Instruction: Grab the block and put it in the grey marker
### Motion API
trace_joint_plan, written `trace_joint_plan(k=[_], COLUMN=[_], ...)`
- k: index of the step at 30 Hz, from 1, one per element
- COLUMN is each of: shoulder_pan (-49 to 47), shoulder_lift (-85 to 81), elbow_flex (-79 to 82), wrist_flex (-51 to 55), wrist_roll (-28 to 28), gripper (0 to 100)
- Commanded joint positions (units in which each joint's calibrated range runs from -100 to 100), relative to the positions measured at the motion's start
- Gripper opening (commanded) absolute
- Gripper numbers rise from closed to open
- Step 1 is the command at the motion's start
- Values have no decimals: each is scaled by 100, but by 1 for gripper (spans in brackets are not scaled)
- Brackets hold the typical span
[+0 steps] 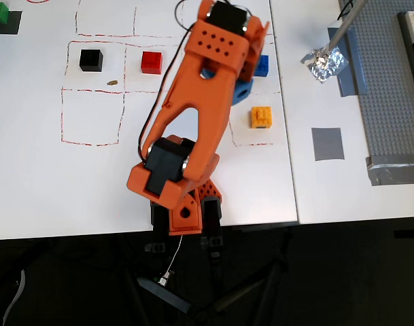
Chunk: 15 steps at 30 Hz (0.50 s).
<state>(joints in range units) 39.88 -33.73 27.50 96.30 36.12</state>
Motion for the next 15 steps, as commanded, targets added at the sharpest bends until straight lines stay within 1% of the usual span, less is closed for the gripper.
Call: trace_joint_plan(k=[1, 4, 8, 12, 15], shoulder_pan=[1063, 2007, 2995, 3709, 4062], shoulder_lift=[224, 810, 1689, 2559, 3068], elbow_flex=[-302, -529, -1064, -1762, -2179], wrist_flex=[-438, -879, -1418, -1777, -2038], wrist_roll=[298, 503, 689, 840, 918], gripper=[0, 0, 0, 0, 0])
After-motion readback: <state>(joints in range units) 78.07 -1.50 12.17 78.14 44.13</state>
